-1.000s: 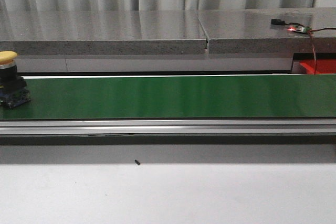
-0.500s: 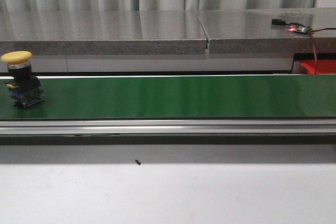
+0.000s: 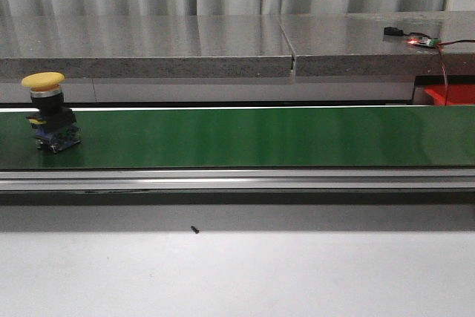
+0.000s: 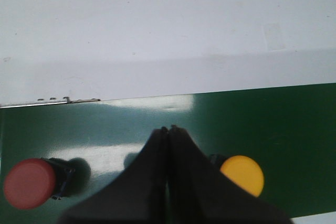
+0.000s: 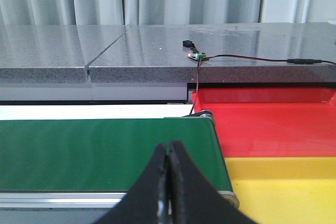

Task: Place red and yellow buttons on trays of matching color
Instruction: 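Move the right gripper over the yellow button riding the belt, then lower the right gripper and grasp the yellow button on the belt, then lift the yellow button into the yellow tray and open the right gripper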

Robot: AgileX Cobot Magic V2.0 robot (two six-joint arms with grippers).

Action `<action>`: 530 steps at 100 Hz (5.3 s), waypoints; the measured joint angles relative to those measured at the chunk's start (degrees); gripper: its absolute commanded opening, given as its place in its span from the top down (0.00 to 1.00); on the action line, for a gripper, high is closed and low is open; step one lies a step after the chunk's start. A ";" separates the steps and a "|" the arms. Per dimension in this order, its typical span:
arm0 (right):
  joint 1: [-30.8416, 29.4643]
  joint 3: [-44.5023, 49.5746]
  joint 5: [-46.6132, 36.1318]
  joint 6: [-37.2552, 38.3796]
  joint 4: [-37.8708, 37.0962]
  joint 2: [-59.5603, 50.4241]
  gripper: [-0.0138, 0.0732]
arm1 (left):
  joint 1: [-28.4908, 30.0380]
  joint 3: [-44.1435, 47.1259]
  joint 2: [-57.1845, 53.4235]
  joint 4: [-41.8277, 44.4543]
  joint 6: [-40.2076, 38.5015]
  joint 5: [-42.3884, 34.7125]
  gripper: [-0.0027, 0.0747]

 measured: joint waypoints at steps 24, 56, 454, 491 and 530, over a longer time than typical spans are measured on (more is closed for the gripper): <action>0.00 0.00 0.00 0.00 0.00 0.00 0.92 | -2.46 6.38 -8.12 0.81 0.04 0.00 0.99; 0.00 0.00 0.00 0.00 0.00 0.00 0.92 | -2.46 19.64 -24.47 1.03 0.04 -0.90 0.99; 34.78 -92.37 44.20 -18.22 13.13 109.00 0.63 | -2.46 39.94 -64.71 1.48 0.04 1.49 0.99; 28.54 -91.88 48.32 -18.00 13.13 102.18 0.63 | -2.46 39.94 -64.71 1.48 0.04 1.49 0.99; 15.23 -77.35 45.66 -16.35 13.13 90.58 0.63 | -2.46 39.94 -64.71 1.48 0.04 1.49 0.99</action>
